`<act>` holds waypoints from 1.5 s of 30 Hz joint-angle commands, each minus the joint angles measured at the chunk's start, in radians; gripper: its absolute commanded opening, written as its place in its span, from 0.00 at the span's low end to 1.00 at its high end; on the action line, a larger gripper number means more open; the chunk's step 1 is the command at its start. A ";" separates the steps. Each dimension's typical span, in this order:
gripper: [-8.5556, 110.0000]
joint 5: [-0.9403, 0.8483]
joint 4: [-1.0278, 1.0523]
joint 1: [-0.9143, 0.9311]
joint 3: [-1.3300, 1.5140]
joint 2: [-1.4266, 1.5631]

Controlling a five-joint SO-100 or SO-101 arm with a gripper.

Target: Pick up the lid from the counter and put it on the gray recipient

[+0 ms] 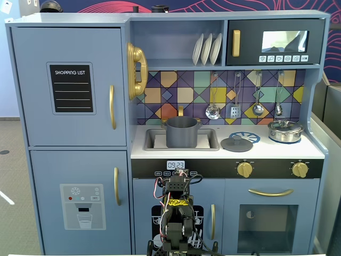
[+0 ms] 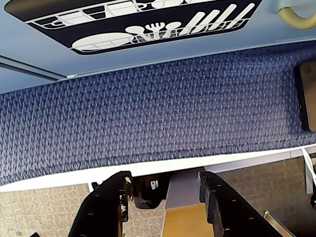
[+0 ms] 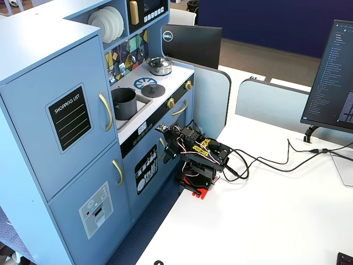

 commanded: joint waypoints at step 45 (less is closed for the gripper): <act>0.33 -0.126 -1.341 0.635 -0.514 -0.555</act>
